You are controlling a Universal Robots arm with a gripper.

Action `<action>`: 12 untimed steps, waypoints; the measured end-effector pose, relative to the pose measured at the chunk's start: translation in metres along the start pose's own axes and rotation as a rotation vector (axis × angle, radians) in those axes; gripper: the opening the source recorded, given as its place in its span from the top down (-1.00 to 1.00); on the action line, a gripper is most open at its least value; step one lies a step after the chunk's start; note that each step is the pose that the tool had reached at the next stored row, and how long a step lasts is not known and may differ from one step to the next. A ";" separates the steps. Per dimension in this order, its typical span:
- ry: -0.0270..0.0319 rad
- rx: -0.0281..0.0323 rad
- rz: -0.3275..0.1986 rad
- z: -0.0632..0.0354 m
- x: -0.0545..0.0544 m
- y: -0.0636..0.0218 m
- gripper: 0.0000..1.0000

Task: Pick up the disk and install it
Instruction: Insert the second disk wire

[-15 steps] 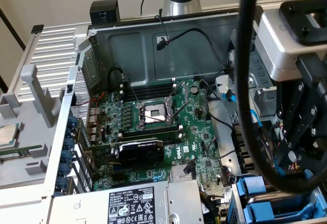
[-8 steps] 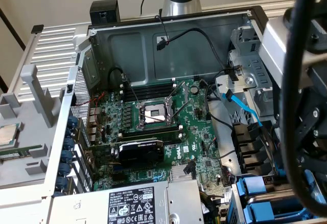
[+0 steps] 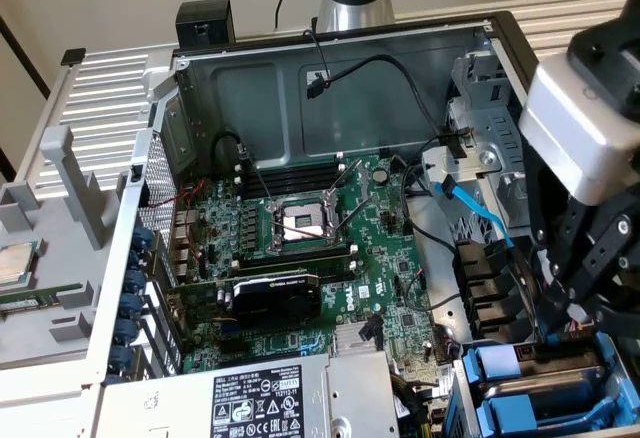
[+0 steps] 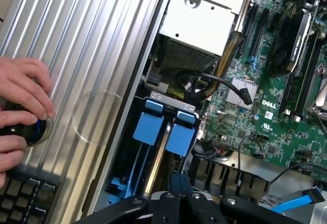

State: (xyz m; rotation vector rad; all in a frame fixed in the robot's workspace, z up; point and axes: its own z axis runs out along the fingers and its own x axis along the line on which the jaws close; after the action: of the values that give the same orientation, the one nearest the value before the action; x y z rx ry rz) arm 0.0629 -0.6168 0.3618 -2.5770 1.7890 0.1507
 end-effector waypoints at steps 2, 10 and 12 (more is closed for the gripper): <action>0.0016 -0.0010 -0.023 0.0000 0.000 -0.0002 0.79; 0.0049 0.0001 -0.058 -0.0002 0.000 -0.0047 0.79; 0.0058 0.0006 -0.064 -0.0004 0.000 -0.0063 0.79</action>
State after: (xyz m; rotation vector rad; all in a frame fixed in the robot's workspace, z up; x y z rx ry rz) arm 0.0687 -0.6142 0.3619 -2.6328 1.7061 0.1426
